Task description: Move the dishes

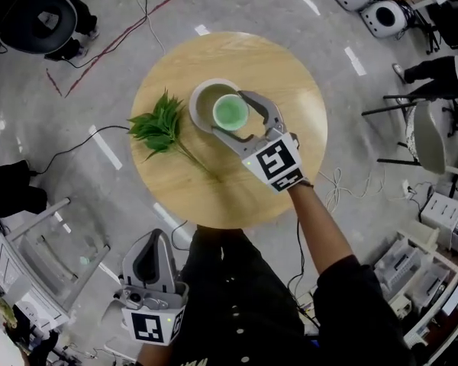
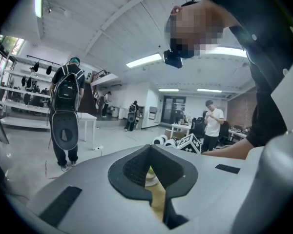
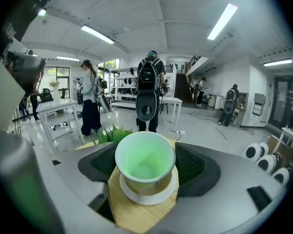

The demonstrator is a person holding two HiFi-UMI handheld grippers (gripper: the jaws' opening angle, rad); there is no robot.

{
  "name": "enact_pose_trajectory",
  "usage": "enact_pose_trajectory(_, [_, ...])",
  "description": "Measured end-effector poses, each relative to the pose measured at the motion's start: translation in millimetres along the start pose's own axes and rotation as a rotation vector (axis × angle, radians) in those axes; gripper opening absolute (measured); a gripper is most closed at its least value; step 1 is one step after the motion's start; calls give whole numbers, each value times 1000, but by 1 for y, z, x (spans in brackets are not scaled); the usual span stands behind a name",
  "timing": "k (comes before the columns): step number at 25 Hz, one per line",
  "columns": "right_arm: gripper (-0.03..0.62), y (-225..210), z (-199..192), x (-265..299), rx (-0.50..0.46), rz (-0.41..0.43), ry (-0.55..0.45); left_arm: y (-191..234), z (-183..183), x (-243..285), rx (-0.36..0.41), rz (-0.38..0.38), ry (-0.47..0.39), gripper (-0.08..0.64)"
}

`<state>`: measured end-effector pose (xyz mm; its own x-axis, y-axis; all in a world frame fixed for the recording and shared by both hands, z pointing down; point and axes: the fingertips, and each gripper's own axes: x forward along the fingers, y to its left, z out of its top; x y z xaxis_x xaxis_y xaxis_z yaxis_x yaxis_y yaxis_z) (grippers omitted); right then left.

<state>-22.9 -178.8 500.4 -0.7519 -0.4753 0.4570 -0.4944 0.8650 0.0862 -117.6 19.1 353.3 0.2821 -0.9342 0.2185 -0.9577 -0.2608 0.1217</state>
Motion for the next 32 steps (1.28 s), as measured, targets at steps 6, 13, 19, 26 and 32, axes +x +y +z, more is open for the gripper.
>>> enact_pose_trajectory(6, [360,-24,-10,-77,56,-101,13,-23,14,13,22,-65,-23,17])
enact_pose_trajectory(13, [360,-54,-76,-132,109,-229,116,-46,20,27,33,-122,-31,17])
enact_pose_trajectory(19, [360,-60,-118,-141,179,-270,140,-52,12,30,48,-140,-8,17])
enact_pose_trajectory(26, [362,-58,-152,-136,203,-294,154,-59,-1,33,48,-152,26,17])
enact_pose_trajectory(32, [364,-53,-171,-132,199,-297,160,-59,-7,35,42,-149,33,17])
